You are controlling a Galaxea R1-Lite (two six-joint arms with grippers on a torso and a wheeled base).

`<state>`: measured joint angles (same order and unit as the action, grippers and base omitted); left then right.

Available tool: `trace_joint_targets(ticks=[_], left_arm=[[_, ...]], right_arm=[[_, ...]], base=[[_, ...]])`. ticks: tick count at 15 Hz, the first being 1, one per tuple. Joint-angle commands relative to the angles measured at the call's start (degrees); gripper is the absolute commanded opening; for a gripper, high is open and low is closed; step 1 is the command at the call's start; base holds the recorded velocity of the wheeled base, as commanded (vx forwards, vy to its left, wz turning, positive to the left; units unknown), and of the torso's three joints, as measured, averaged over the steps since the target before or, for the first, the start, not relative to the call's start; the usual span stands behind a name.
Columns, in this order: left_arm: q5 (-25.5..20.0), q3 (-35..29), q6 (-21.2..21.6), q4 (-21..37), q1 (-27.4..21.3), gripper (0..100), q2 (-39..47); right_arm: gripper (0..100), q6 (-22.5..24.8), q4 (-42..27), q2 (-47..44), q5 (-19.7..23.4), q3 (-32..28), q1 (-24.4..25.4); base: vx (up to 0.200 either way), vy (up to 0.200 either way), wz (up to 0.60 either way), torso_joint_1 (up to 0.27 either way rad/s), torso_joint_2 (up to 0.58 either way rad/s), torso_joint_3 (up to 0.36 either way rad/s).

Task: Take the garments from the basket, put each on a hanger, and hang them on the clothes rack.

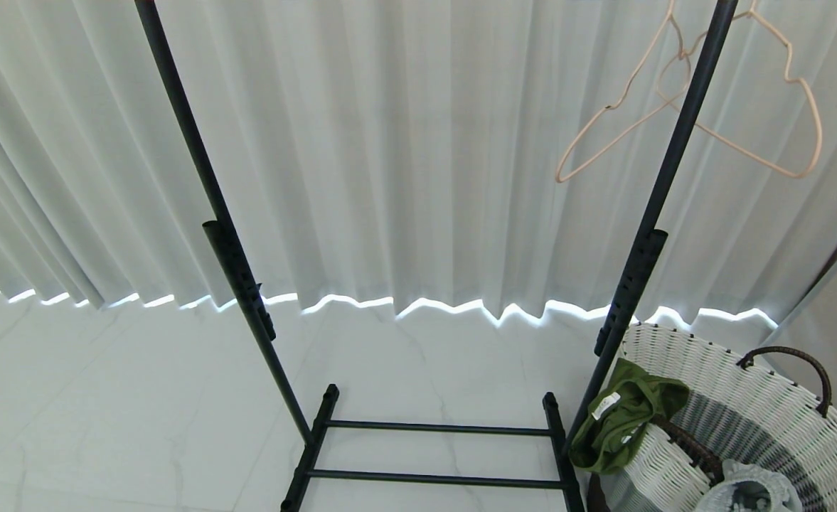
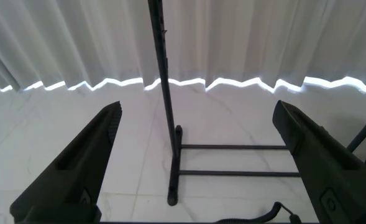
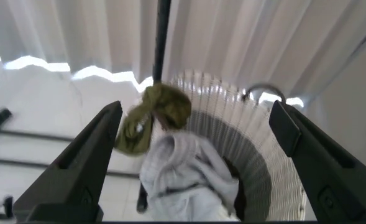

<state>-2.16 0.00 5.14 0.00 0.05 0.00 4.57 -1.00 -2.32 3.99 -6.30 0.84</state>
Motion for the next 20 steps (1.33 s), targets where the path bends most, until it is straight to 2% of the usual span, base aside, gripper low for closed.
trace_joint_targets(ticks=[1,2,3,4,7,8,10,11,13,20], left_arm=[[0.0,0.0,0.0,0.0,0.0,100,0.0],[0.0,0.0,0.1,0.0,0.0,100,0.0],[0.0,0.0,0.1,0.0,0.0,100,0.0],[0.0,0.0,0.1,0.0,0.0,100,0.0],[0.0,0.0,0.1,0.0,0.0,100,0.0],[0.0,0.0,0.0,0.0,0.0,100,0.0],[0.0,0.0,0.0,0.0,0.0,100,0.0],[0.0,0.0,-0.1,0.0,0.0,100,0.0],[0.0,0.0,-0.1,0.0,0.0,100,0.0],[0.0,0.0,-0.2,0.0,0.0,100,0.0]], right_arm=[[100,-1.0,-2.3,-11.9,-0.3,-10.6,2.9],[100,0.1,-4.8,-16.9,-0.8,-12.0,2.9],[100,4.2,-7.4,-24.2,-3.8,-12.1,2.2],[100,8.0,-7.3,-29.9,-5.7,-11.0,2.2],[100,18.9,-6.6,-46.5,-5.9,-10.0,2.1],[100,20.4,-5.1,-52.4,-6.0,-9.7,2.0],[100,20.8,1.9,-61.8,-6.2,-8.6,2.1],[100,20.9,8.0,-67.3,-7.9,-7.1,2.1],[100,20.8,15.1,-73.5,-12.5,-4.6,2.1],[100,20.5,25.6,-86.5,-12.9,-3.5,0.3]], base=[[0.0,0.0,0.0,0.0,0.0,0.0],[0.0,0.0,0.0,0.0,0.0,0.0],[0.0,0.0,0.0,0.0,0.0,0.0],[0.0,0.0,0.0,0.0,0.0,0.0],[0.0,0.0,0.0,0.0,0.0,0.0],[0.0,0.0,0.0,0.0,0.0,0.0],[0.0,0.0,0.0,0.0,0.0,0.0],[0.0,0.0,0.0,0.0,0.0,0.0],[0.0,0.0,0.0,0.0,0.0,0.0],[0.0,0.0,0.0,0.0,0.0,0.0]])
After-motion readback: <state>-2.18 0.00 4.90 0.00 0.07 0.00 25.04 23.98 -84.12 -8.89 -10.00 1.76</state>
